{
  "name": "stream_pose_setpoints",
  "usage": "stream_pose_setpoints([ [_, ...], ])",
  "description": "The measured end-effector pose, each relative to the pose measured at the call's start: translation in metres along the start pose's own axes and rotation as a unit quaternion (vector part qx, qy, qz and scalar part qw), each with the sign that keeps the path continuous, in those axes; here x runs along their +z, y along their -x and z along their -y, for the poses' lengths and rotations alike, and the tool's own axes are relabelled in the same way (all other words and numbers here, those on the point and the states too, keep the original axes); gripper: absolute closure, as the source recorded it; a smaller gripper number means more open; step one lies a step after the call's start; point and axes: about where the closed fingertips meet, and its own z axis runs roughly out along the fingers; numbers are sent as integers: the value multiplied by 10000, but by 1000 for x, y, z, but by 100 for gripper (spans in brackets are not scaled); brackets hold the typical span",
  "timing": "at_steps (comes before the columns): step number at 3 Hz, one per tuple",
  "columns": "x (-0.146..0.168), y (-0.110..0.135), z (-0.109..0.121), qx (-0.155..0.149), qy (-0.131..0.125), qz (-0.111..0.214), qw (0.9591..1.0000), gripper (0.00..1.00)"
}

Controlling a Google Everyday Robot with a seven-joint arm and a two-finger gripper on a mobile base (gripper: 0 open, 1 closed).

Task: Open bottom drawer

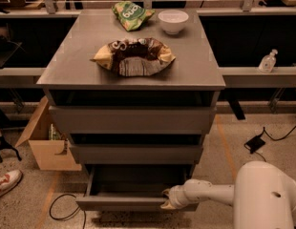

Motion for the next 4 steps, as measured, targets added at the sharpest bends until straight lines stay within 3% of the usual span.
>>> stream_pose_setpoints([
  [1, -1, 0, 0, 1, -1, -1, 10000, 100],
  [4, -8, 0, -53, 343, -211, 13, 9992, 100],
])
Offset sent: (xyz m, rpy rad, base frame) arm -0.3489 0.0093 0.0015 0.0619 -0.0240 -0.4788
